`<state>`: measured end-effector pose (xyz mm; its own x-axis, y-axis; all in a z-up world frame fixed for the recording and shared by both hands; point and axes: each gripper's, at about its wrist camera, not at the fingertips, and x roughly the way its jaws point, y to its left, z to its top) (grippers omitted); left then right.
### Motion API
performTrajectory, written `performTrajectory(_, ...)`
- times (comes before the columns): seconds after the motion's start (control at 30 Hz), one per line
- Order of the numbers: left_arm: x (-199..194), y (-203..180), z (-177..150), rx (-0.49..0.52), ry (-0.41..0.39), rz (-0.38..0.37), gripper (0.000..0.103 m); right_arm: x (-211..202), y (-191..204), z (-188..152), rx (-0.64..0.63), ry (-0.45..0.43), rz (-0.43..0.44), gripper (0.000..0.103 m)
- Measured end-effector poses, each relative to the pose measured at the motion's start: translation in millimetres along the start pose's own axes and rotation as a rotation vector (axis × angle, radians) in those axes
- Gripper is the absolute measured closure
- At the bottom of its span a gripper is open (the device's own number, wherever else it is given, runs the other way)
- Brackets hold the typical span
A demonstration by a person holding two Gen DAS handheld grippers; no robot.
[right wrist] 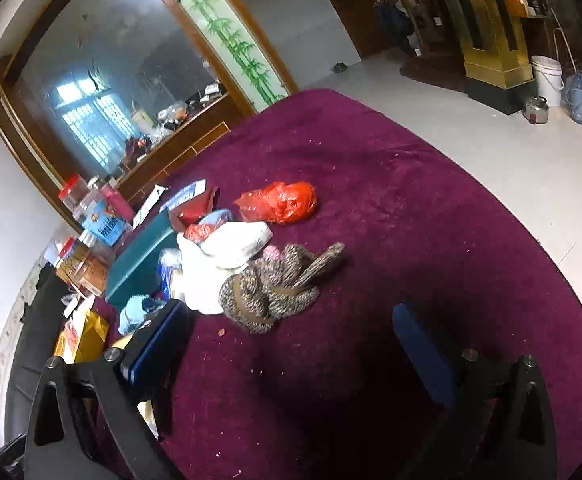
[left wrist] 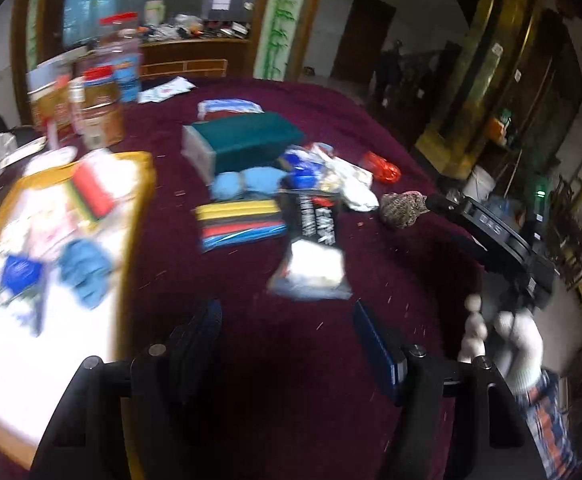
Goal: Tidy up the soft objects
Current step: 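Grasp the black printed bag with the left tool and lift it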
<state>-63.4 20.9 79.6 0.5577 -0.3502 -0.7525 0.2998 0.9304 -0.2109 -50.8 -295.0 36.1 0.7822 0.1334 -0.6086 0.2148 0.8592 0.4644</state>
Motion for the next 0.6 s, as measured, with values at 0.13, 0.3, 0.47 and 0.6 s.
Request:
performTrajectory(0.13, 56, -24, 19, 0.053, 0.041, 0.063, 0.032, 2, -5, 0, 0.031, 0.020, 0.030, 0.001)
performTrajectory(0.3, 102, -46, 31, 0.158, 0.065, 0.169, 0.032, 2, -13, 2, 0.067, 0.020, 0.047, 0.001)
performTrajectory(0.47, 125, -53, 34, 0.194, 0.083, 0.207, 0.032, 3, -13, 2, 0.072, 0.029, 0.046, 0.001)
performTrajectory(0.6, 126, -51, 30, 0.187, 0.073, 0.215, 0.031, 3, -14, 2, 0.074, 0.026, 0.038, 0.001)
